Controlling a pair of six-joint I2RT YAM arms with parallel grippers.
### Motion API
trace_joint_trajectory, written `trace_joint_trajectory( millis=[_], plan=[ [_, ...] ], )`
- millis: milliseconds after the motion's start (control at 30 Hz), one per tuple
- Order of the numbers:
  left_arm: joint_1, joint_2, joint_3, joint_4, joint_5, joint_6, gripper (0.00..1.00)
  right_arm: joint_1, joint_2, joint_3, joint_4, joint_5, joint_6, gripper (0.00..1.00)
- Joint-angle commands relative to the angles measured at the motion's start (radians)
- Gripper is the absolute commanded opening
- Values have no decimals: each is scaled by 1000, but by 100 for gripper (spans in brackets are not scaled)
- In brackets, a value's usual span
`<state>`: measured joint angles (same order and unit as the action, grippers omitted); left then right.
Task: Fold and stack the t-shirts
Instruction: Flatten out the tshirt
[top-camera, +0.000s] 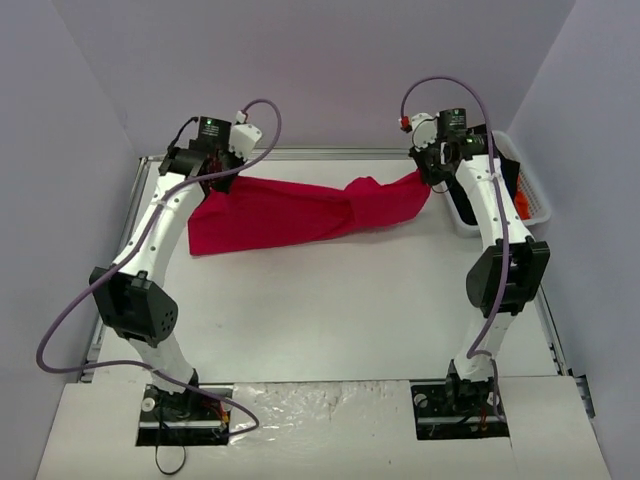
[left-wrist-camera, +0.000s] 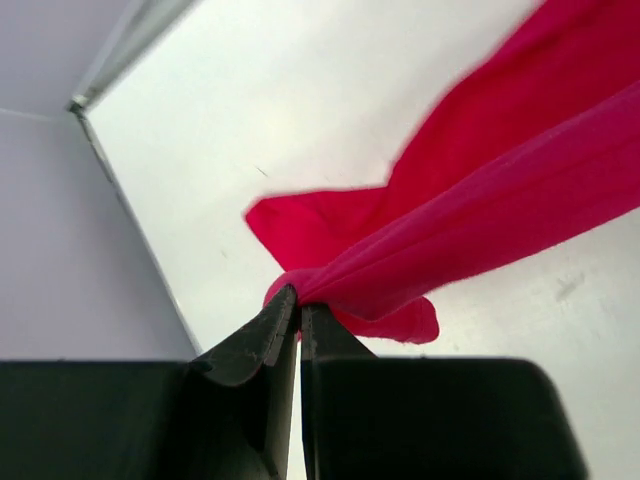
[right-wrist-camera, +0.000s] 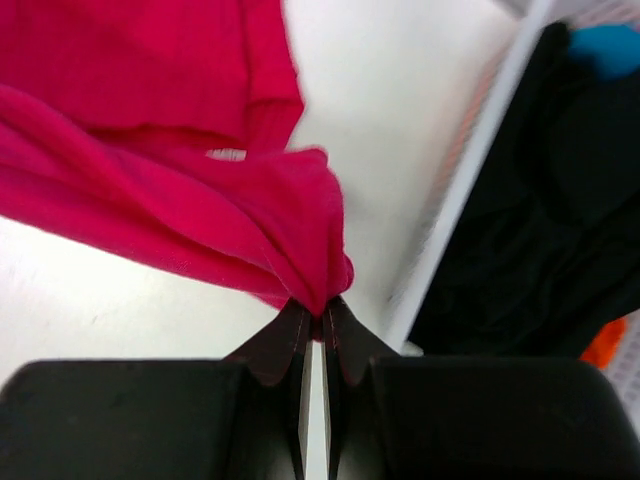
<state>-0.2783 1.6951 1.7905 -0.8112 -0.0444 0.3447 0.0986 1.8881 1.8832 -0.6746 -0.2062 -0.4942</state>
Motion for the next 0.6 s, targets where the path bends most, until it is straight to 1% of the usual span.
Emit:
trace_joint_trajectory(
  millis=[0,100,167,233,367,400,433,467,500,533,567],
  plan=[
    [27,20,208,-26,-60,-10,2,-22,31,167,-16,68,39,0],
    [28,23,315,-58,-66,-13,2,-39,11,263,-13,59,69,0],
    [27,2,331,-74,-63,-18,3,-40,-38,271,-5,39,78,0],
    [27,-57,308,-74,-58,-21,2,-40,-84,258,0,31,82,0],
    [25,-185,212,-111,-26,-30,2,-40,-268,162,23,-4,92,0],
    [25,-249,184,-117,-15,-33,2,-42,-302,112,21,-4,94,0],
    [25,-285,111,-118,-12,-35,2,-42,-373,81,21,-5,100,0],
    [25,-363,74,-114,-12,-29,2,-40,-409,10,21,-21,98,0],
    [25,-405,35,-109,-20,-26,2,-42,-447,10,23,-24,98,0],
    [25,-443,-26,-102,-31,-24,2,-42,-524,-59,21,-24,98,0],
    [25,-516,-48,-102,-34,-24,2,-40,-558,-87,21,-24,103,0]
  ],
)
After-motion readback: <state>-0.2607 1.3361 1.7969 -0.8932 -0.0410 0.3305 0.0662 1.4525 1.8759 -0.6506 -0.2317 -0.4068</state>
